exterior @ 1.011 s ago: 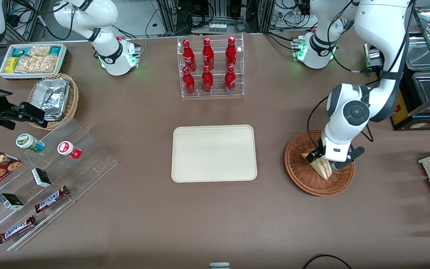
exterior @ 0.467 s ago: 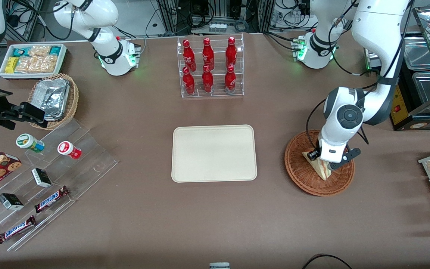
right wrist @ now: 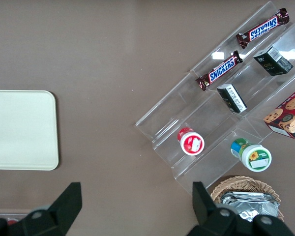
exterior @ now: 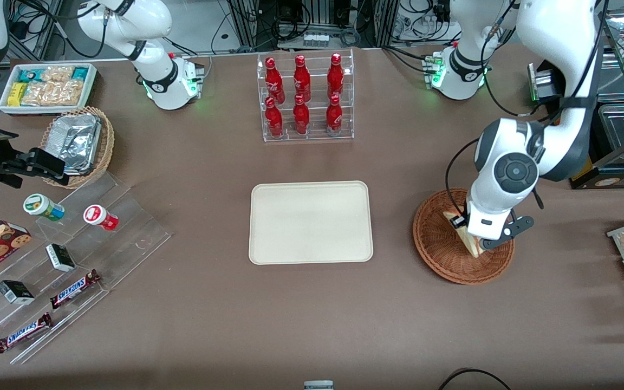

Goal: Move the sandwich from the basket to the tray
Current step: 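Lift the sandwich and carry it over the cream tray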

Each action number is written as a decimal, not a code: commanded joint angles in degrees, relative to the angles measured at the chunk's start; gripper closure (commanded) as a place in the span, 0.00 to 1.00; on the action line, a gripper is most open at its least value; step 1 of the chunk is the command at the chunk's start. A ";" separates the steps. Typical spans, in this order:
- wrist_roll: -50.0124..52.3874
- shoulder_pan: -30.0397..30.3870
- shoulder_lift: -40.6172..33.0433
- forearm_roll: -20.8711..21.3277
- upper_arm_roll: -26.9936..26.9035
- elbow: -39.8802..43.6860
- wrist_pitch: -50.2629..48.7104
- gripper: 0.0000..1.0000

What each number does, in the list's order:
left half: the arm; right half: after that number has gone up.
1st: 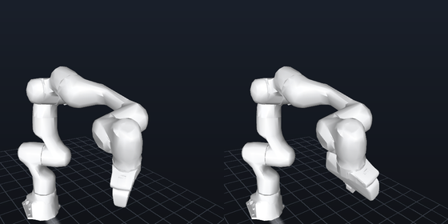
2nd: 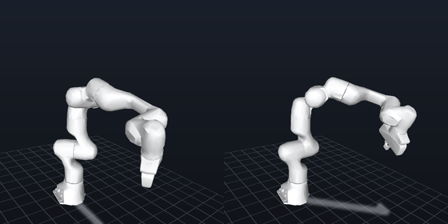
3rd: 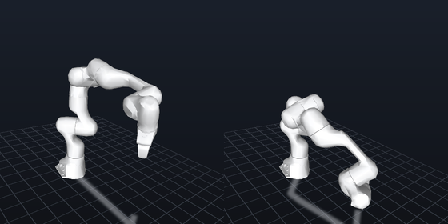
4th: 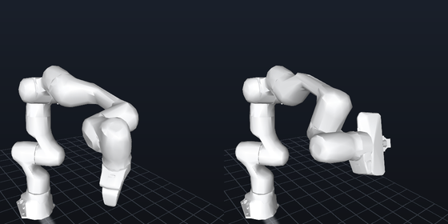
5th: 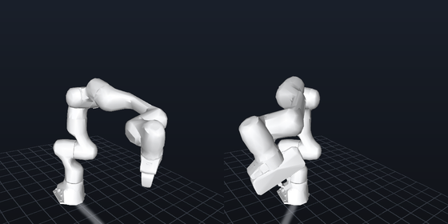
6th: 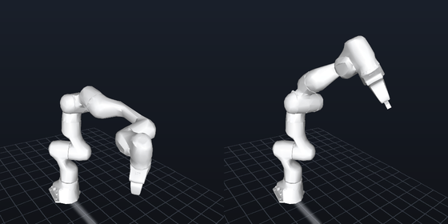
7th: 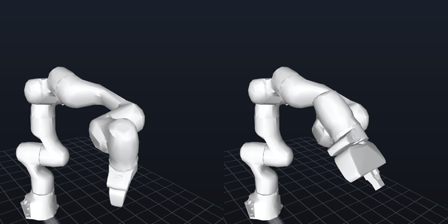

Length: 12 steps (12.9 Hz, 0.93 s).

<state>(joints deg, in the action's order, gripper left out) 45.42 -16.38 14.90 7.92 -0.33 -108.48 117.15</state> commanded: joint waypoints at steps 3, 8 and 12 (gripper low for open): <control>-5.06 -6.12 1.70 -3.94 3.91 9.59 -4.83 1.00; -4.82 -13.22 13.98 -4.58 8.33 22.41 -4.65 1.00; 1.59 -19.30 23.84 -3.79 7.98 30.42 -1.23 1.00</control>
<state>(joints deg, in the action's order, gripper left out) 45.06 -34.20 33.32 4.08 8.51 -84.89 116.00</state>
